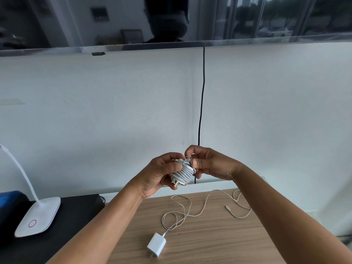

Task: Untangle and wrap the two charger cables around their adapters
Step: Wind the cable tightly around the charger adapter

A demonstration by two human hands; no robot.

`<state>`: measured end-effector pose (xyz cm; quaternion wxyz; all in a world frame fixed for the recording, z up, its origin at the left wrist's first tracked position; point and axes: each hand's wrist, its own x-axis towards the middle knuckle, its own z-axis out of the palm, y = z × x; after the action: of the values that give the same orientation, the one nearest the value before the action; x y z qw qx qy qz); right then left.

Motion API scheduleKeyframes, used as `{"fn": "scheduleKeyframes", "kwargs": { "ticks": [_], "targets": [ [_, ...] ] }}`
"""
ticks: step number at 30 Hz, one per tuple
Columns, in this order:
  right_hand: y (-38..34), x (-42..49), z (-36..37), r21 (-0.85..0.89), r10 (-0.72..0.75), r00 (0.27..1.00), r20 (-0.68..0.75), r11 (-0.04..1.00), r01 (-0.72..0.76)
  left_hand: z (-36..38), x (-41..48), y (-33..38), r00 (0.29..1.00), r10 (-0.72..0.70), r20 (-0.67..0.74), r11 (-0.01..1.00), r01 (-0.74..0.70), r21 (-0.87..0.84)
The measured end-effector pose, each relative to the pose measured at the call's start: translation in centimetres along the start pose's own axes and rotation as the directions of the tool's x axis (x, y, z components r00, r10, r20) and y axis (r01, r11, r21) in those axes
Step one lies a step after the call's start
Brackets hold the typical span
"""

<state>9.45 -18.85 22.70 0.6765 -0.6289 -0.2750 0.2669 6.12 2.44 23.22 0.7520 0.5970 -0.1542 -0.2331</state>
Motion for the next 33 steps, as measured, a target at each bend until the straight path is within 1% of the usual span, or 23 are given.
{"fn": "scheduleKeyframes", "kwargs": {
  "ticks": [4,8,12,17,21,26,31,33],
  "targets": [
    [-0.2,0.1,-0.2,0.047,0.033,0.999,0.042,0.998,-0.035,0.1,0.1,0.1,1.000,-0.011,0.027,1.000,0.011,-0.004],
    [-0.3,0.3,-0.3,0.064,0.031,0.999,0.021,0.997,-0.032,0.0,0.1,0.3,0.999,-0.021,0.038,1.000,0.021,-0.005],
    [0.0,0.3,-0.4,0.028,0.030,0.999,-0.026,0.999,-0.030,-0.3,0.3,0.3,0.999,-0.041,0.022,0.999,0.040,0.021],
    [-0.9,0.4,-0.3,0.012,0.018,1.000,-0.010,1.000,-0.018,-0.3,0.8,0.3,0.999,-0.026,0.042,0.999,0.027,-0.024],
    [-1.5,0.6,-0.6,0.004,0.047,0.999,-0.015,0.999,-0.047,-0.5,1.0,0.6,1.000,-0.011,0.028,1.000,0.012,-0.029],
    [-1.6,0.8,-0.5,-0.064,0.022,0.991,-0.133,0.997,-0.031,-0.9,1.2,0.5,0.999,0.021,-0.031,0.998,-0.023,-0.061],
    [-1.7,1.0,-0.3,-0.164,-0.044,0.957,-0.286,0.987,-0.003,-1.3,1.3,0.6,0.996,0.035,-0.084,0.999,-0.034,0.014],
    [-1.8,1.1,-0.3,-0.150,-0.064,0.955,-0.291,0.988,0.021,-1.3,1.2,0.7,0.996,0.046,-0.076,0.999,-0.045,0.011]
  ]
}}
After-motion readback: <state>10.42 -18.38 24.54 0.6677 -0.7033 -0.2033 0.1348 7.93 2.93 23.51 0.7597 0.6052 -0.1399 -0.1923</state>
